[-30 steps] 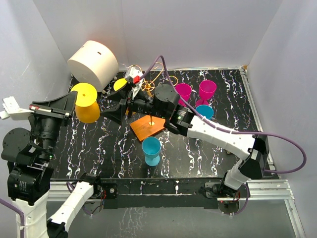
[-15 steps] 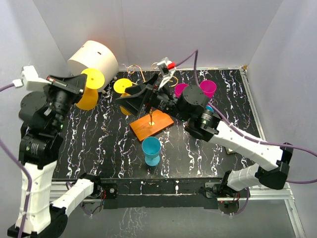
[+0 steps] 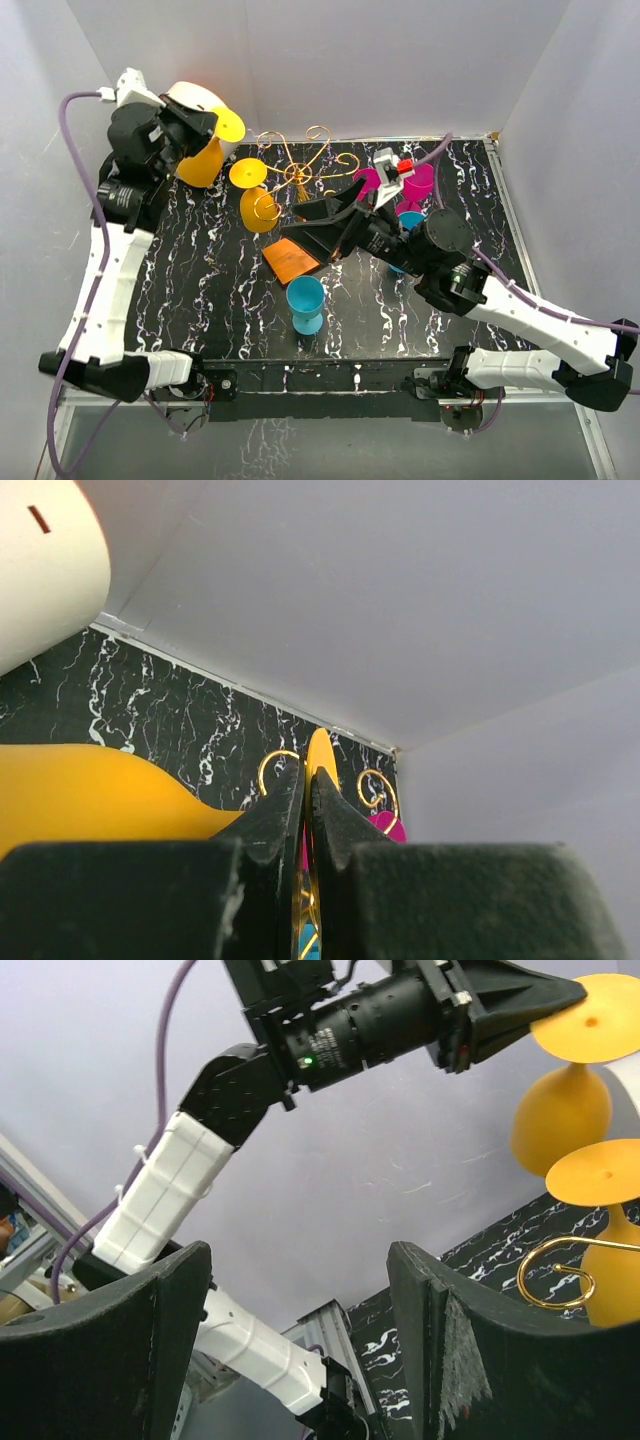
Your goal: Place the wine glass upside down on the wine glass rack
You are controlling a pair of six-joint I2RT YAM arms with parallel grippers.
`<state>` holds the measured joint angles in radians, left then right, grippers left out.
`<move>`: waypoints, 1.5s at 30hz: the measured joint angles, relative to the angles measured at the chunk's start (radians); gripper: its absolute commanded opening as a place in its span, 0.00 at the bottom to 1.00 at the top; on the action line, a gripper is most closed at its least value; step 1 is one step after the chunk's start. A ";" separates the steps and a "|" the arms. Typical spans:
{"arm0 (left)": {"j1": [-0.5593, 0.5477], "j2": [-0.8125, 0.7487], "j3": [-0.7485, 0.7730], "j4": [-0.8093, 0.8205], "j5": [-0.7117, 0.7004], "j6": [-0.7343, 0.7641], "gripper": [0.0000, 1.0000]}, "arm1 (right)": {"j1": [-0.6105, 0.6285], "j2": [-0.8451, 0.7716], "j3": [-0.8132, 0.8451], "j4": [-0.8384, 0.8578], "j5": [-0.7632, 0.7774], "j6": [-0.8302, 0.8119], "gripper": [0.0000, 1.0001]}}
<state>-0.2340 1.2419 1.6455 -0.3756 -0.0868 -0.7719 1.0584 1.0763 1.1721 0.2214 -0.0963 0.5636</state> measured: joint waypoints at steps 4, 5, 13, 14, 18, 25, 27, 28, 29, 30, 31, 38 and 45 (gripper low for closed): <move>0.000 0.083 0.043 0.016 0.047 0.029 0.00 | 0.000 -0.036 -0.026 0.003 0.019 0.011 0.71; 0.000 0.094 0.043 0.021 0.061 0.033 0.00 | 0.000 -0.040 -0.027 0.008 0.023 0.013 0.72; 0.000 0.144 0.043 0.047 0.183 0.056 0.00 | 0.000 -0.068 -0.097 0.046 0.055 0.031 0.73; 0.000 0.148 0.043 0.054 0.198 0.058 0.00 | 0.000 -0.067 -0.103 0.046 0.057 0.035 0.73; 0.000 0.157 0.038 0.077 0.254 0.066 0.00 | 0.000 -0.060 -0.116 0.045 0.061 0.046 0.74; 0.000 0.158 0.032 0.096 0.330 0.081 0.00 | 0.000 -0.059 -0.146 0.082 0.073 0.045 0.75; 0.000 0.158 0.025 0.104 0.342 0.081 0.00 | 0.000 -0.063 -0.161 0.092 0.077 0.046 0.75; 0.000 0.159 0.021 0.106 0.348 0.081 0.00 | 0.000 -0.065 -0.169 0.100 0.080 0.048 0.75; 0.000 0.162 0.020 0.107 0.354 0.081 0.00 | 0.000 -0.069 -0.177 0.101 0.083 0.048 0.75; 0.000 0.165 0.019 0.108 0.360 0.081 0.00 | 0.000 -0.072 -0.186 0.106 0.087 0.048 0.75; 0.000 0.167 0.016 0.111 0.365 0.080 0.00 | 0.000 -0.076 -0.191 0.106 0.090 0.048 0.75; 0.000 0.175 -0.014 0.116 0.377 0.074 0.00 | 0.000 -0.107 -0.209 0.126 0.116 0.048 0.75; 0.000 0.176 -0.063 0.135 0.391 0.043 0.00 | 0.000 -0.120 -0.221 0.143 0.129 0.047 0.75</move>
<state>-0.2340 1.4178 1.5829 -0.2401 0.3038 -0.7292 1.0584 0.9565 0.9512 0.3645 0.0322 0.6106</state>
